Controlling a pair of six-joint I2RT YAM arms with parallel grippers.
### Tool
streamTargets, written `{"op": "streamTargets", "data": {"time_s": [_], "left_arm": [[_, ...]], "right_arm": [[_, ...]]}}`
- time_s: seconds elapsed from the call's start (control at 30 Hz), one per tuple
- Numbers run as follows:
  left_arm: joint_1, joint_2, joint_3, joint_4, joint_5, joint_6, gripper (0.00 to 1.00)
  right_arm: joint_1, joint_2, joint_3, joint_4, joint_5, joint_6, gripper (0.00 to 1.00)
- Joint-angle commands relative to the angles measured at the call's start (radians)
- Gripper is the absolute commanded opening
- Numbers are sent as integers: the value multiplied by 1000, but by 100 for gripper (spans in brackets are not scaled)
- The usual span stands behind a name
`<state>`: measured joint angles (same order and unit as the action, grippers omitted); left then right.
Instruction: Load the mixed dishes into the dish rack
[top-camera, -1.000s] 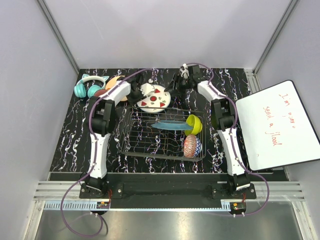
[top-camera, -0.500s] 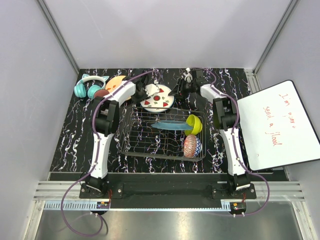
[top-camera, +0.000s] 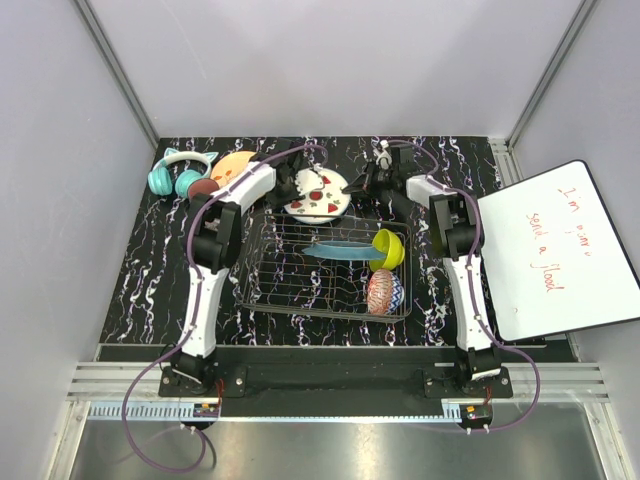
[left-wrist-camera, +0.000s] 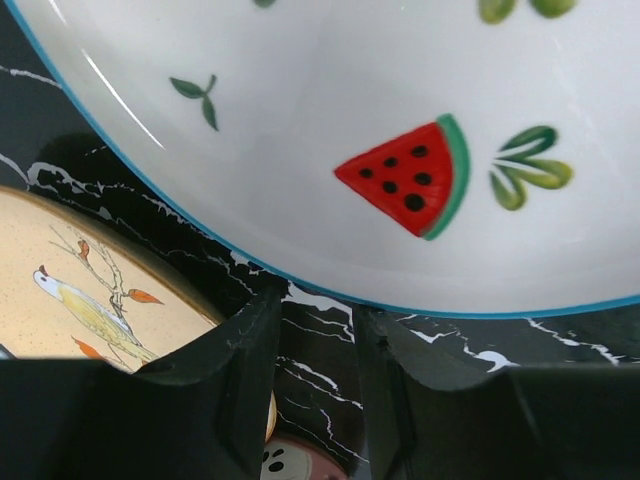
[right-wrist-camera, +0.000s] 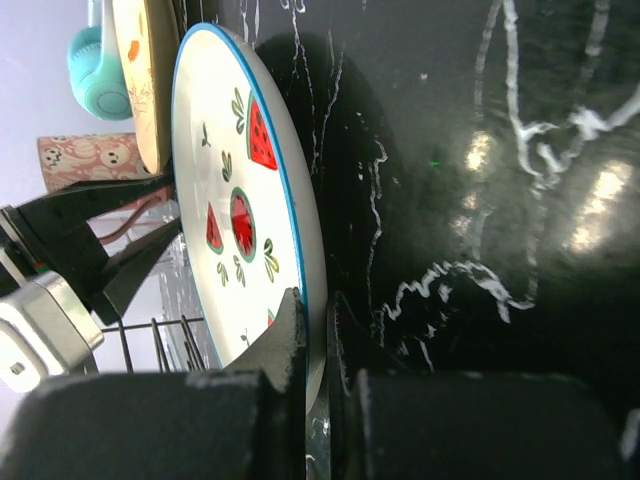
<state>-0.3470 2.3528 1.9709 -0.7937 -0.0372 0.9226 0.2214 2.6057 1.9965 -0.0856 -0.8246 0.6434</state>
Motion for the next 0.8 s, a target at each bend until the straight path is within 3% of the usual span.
{"op": "streamTargets", "data": {"time_s": [0.0, 0.1, 0.23, 0.37, 0.5, 0.77], "left_arm": [[-69, 19, 48, 65, 117, -24, 40], [-52, -10, 74, 67, 115, -69, 40], [-1, -81, 127, 68, 120, -174, 40], [86, -232, 117, 99, 178, -321, 41], [181, -369, 25, 68, 247, -430, 43], [230, -569, -217, 30, 312, -516, 43]], "right_arm": [[4, -97, -68, 122, -64, 81, 0], [-19, -197, -103, 121, -5, 17, 0], [-28, -307, -70, -12, 79, -137, 0], [-28, -377, -56, -55, 156, -224, 0], [-28, -432, -61, -85, 205, -284, 0], [-13, -659, -87, -147, 317, -471, 0]]}}
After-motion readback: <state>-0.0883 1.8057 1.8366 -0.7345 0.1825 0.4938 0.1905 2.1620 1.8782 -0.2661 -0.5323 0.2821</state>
